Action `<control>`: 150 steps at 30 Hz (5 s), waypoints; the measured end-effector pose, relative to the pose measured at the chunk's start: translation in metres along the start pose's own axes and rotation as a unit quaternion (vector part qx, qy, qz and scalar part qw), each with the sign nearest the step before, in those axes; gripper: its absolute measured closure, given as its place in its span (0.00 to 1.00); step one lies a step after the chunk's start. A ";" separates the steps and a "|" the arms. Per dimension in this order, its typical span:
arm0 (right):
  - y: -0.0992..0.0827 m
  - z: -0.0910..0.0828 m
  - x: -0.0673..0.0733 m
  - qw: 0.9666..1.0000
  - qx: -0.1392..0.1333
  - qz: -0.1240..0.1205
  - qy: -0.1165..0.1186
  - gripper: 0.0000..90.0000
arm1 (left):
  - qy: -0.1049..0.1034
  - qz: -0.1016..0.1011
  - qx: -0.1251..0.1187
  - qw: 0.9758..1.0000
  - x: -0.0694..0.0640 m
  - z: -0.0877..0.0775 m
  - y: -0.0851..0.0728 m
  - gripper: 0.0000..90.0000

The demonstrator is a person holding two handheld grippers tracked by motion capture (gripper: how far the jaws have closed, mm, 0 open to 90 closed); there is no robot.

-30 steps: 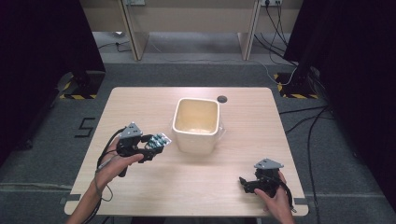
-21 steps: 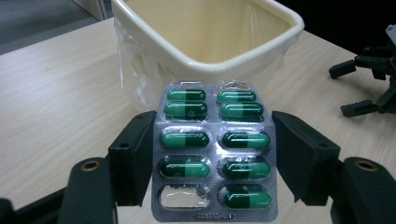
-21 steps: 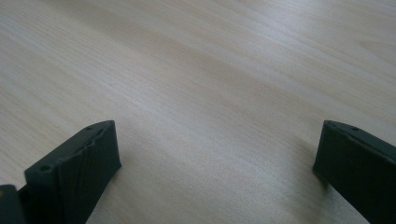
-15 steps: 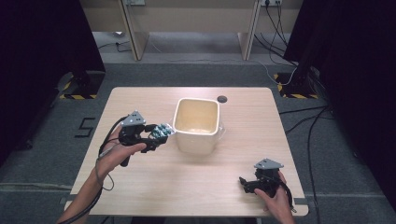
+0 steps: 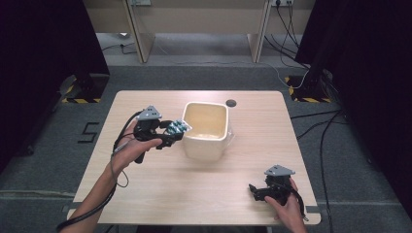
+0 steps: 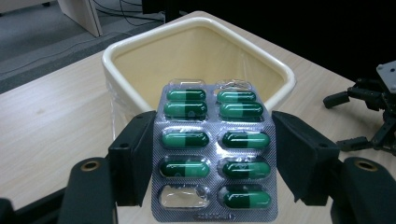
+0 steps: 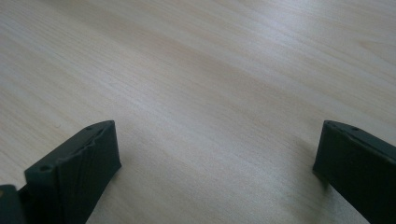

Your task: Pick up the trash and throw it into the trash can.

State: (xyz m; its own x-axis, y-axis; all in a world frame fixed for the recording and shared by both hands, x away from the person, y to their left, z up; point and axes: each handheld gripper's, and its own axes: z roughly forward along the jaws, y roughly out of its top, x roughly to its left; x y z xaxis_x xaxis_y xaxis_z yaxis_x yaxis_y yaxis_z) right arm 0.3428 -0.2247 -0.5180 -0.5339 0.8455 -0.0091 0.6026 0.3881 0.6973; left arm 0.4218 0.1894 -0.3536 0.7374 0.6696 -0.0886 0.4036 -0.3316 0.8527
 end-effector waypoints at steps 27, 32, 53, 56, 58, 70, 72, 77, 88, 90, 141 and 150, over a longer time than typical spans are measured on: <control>0.000 0.000 0.000 1.000 0.000 0.001 0.000 0.00 | -0.008 -0.004 0.009 1.000 -0.001 0.060 0.044 0.37; 0.000 0.000 0.000 1.000 0.000 0.000 0.000 0.00 | -0.008 -0.008 0.018 1.000 -0.001 0.074 0.046 0.37; 0.000 0.000 0.000 1.000 0.001 0.000 0.000 0.00 | -0.004 -0.023 0.052 0.998 0.007 0.111 0.044 0.37; 0.000 0.000 0.000 1.000 0.001 0.001 0.000 0.00 | -0.005 -0.025 0.055 0.998 0.007 0.113 0.043 0.37; 0.000 0.000 0.000 1.000 0.000 0.001 0.000 0.00 | -0.007 -0.029 0.057 0.998 0.008 0.117 0.040 0.37; 0.000 0.000 0.000 1.000 0.000 0.001 0.001 0.00 | -0.015 -0.036 0.045 0.998 0.009 0.117 0.038 0.24; 0.000 0.000 0.000 1.000 0.000 0.000 0.000 0.00 | -0.015 -0.035 0.044 0.998 0.008 0.116 0.038 0.24; 0.000 0.000 0.000 1.000 0.000 0.001 0.000 0.00 | -0.014 -0.032 0.039 0.999 0.007 0.109 0.040 0.24; 0.000 0.000 0.000 1.000 0.000 0.001 0.000 0.00 | -0.016 -0.030 0.025 0.999 0.006 0.087 0.035 0.23; 0.000 0.000 0.000 1.000 0.000 0.000 0.000 0.00 | -0.017 -0.028 0.026 0.999 0.006 0.085 0.035 0.22; 0.000 0.000 0.000 1.000 0.001 0.000 0.000 0.00 | -0.012 -0.031 -0.032 0.999 0.007 -0.001 -0.027 0.17; 0.000 0.000 0.000 1.000 0.001 0.000 0.000 0.00 | -0.008 -0.035 -0.034 0.999 0.007 -0.004 -0.046 0.17</control>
State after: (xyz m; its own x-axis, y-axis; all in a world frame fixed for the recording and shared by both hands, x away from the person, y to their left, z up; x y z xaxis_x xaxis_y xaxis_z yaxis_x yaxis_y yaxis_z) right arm 0.3427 -0.2247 -0.5180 -0.5338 0.8456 -0.0084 0.6039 0.3881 0.6962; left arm 0.4058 0.2124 -0.3916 0.7181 0.6779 -0.1571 0.4165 -0.2379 0.8774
